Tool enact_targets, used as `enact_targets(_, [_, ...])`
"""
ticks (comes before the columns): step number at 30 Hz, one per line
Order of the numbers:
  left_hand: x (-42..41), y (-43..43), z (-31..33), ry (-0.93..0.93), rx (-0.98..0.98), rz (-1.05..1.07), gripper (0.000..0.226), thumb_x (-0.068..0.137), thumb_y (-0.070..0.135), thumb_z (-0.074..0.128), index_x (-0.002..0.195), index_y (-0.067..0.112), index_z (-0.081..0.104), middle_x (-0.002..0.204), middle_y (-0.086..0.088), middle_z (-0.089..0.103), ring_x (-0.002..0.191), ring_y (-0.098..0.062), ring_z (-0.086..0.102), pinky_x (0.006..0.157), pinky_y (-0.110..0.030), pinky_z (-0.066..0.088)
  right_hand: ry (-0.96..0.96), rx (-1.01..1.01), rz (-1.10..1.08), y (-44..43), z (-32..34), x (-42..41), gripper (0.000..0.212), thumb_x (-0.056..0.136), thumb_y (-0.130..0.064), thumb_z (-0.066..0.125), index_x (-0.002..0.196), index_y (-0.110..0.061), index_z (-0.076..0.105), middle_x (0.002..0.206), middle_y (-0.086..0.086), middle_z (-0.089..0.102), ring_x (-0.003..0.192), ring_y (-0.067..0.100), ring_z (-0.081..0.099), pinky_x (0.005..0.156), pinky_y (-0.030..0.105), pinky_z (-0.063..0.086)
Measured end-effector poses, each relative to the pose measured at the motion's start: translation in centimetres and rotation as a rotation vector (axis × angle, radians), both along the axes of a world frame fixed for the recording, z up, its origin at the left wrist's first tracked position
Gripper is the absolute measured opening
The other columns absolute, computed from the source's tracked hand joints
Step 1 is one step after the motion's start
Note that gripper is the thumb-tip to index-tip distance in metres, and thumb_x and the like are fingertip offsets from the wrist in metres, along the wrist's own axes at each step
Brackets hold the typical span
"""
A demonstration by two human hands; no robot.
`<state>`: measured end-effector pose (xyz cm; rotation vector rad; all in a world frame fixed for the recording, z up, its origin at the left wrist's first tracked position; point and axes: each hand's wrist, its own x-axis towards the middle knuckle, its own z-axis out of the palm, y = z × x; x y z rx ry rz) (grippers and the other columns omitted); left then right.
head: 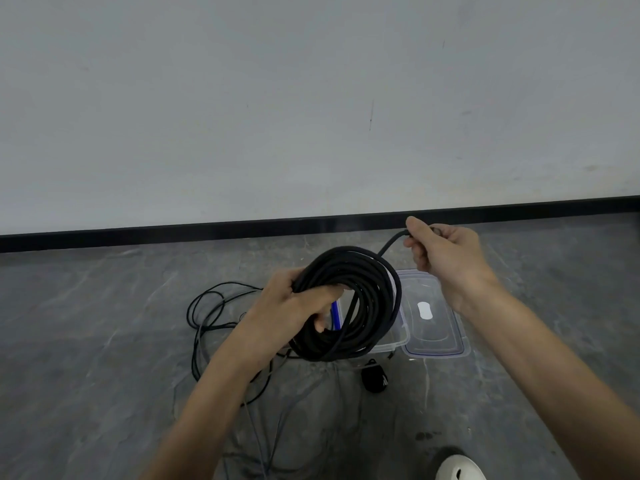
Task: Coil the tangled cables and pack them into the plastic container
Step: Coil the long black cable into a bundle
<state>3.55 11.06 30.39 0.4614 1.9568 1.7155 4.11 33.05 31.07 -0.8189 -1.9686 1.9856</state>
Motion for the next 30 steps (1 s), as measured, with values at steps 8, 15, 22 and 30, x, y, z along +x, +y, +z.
enact_targets(8, [-0.2, -0.8, -0.1, -0.268, 0.232, 0.045, 0.042, 0.077, 0.027, 0.072, 0.099, -0.008, 0.067, 0.053, 0.004, 0.035, 0.048, -0.011, 0.041, 0.063, -0.031, 0.046, -0.022, -0.028, 0.041, 0.3, -0.3, 0.1, 0.032, 0.092, -0.025, 0.064, 0.065, -0.007, 0.061, 0.050, -0.004, 0.058, 0.046, 0.007, 0.044, 0.050, 0.017, 0.040])
enact_targets(15, [-0.6, -1.4, -0.2, -0.399, 0.273, 0.201, 0.024, 0.075, 0.021, 0.080, 0.084, 0.007, 0.064, 0.057, 0.004, 0.036, 0.046, -0.010, 0.040, 0.053, -0.024, 0.045, 0.030, 0.056, 0.068, 0.0, 0.2, 0.5, 0.030, 0.091, -0.024, 0.065, 0.070, -0.003, 0.068, 0.049, -0.004, 0.058, 0.046, 0.006, 0.048, 0.048, 0.015, 0.043])
enact_targets(22, [-0.7, -1.9, -0.9, -0.366, 0.205, 0.241, 0.066, 0.062, 0.048, 0.080, 0.103, -0.003, 0.070, 0.057, 0.004, 0.044, 0.047, -0.010, 0.044, 0.055, -0.024, 0.048, 0.085, 0.083, 0.017, -0.6, 1.3, 1.0, 0.026, 0.083, -0.022, 0.073, 0.063, -0.006, 0.070, 0.053, 0.000, 0.065, 0.047, 0.006, 0.054, 0.049, 0.015, 0.045])
enact_targets(30, [-0.7, -0.9, -1.5, -0.299, 0.101, 0.411, 0.055, 0.065, 0.054, 0.073, 0.086, 0.003, 0.074, 0.054, 0.004, 0.045, 0.044, -0.011, 0.046, 0.047, -0.022, 0.044, 0.311, 0.470, 0.412, -4.3, 0.5, 2.5, 0.023, 0.083, -0.028, 0.069, 0.071, -0.013, 0.057, 0.088, -0.007, 0.062, 0.096, 0.005, 0.059, 0.087, 0.029, 0.048])
